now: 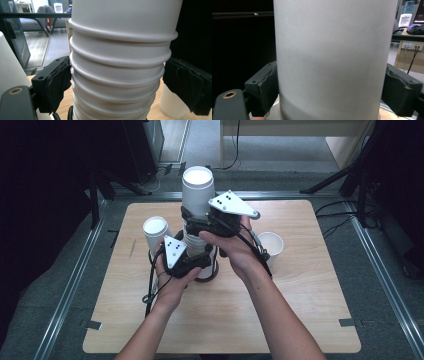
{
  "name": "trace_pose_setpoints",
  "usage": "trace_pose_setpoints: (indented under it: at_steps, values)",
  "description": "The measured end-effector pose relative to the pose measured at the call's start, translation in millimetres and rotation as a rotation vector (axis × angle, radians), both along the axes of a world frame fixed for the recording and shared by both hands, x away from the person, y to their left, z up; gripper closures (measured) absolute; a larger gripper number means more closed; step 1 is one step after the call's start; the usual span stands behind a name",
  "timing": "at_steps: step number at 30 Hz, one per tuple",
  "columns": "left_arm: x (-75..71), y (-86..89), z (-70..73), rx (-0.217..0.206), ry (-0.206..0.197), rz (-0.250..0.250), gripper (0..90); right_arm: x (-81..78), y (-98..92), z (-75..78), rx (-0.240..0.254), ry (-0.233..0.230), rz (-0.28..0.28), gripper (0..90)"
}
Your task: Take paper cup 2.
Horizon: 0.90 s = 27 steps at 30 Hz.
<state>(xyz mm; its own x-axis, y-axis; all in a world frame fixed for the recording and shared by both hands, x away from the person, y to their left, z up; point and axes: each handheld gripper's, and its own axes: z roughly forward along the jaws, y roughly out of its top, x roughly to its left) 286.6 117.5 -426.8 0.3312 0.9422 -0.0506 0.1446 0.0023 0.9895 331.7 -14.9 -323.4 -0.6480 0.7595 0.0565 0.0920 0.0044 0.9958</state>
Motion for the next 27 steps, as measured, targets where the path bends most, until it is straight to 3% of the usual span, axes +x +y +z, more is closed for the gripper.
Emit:
trace_pose_setpoints:
  at_steps: [11,19,24,27]
  values:
    - [-0.3,-0.1,-0.4,0.000,-0.003,0.001,8.8,-1.0,1.2,9.1,0.027,-0.008,-0.028,13.0]
    - [-1.3,0.3,-1.6,-0.005,0.001,0.002,9.2,-2.4,0.5,14.8,0.056,-0.009,-0.013,13.1]
    - [-1.9,0.1,-1.9,-0.008,0.001,0.004,9.1,-4.2,3.6,8.8,-0.007,-0.003,-0.010,12.0]
    - [-2.3,0.1,-2.0,-0.004,-0.001,0.005,9.1,-4.6,2.5,6.7,-0.014,-0.004,-0.009,11.5]
